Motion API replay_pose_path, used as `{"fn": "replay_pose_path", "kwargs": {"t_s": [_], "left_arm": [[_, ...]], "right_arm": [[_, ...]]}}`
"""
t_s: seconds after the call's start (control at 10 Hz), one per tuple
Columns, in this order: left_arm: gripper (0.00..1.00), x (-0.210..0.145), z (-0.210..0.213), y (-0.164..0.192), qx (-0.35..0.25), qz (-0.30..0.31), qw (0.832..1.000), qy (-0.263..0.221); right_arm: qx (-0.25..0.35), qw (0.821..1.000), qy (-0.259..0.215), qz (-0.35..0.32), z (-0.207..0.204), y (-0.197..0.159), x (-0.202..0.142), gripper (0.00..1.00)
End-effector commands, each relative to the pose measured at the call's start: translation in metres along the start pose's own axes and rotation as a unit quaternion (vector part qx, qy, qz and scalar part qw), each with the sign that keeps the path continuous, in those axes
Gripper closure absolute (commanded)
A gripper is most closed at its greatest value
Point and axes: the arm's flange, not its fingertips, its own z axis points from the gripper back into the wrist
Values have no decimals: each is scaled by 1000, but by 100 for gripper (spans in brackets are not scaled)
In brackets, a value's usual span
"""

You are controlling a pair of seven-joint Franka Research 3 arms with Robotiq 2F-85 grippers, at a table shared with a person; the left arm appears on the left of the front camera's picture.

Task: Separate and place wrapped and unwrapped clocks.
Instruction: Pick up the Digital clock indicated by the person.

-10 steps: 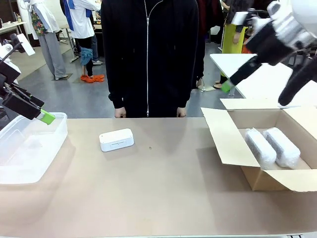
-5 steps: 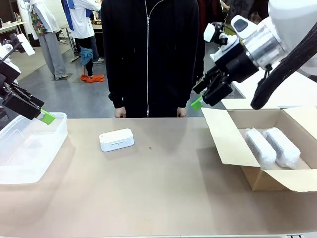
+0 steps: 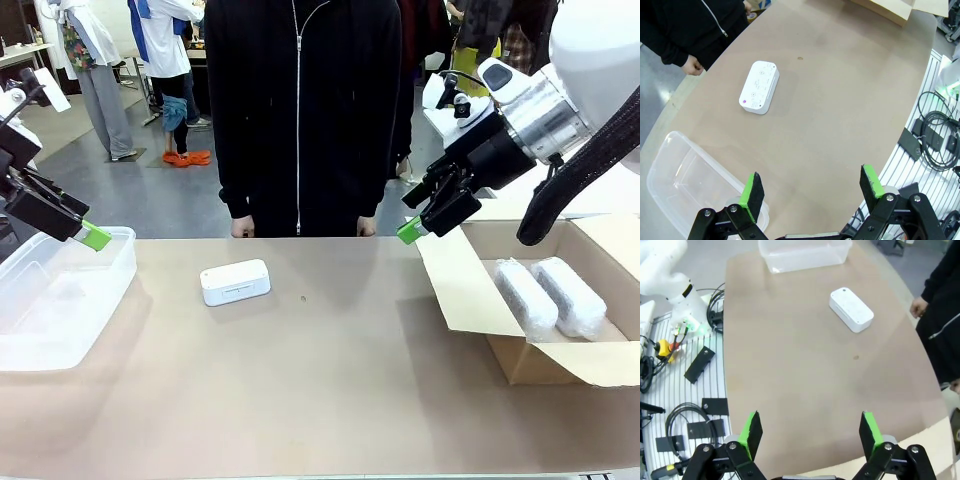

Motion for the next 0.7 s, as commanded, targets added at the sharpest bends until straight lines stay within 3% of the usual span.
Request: {"fn": "replay_pose_path", "kwargs": {"t_s": [0.0, 0.6], "left_arm": [[0, -1, -1, 0, -7, 1, 1000, -3], [0, -1, -1, 0, -7, 1, 1000, -3]], "right_arm": [[15, 1000, 4, 7, -2, -5, 4, 0], [15, 1000, 4, 7, -2, -5, 4, 0]]}}
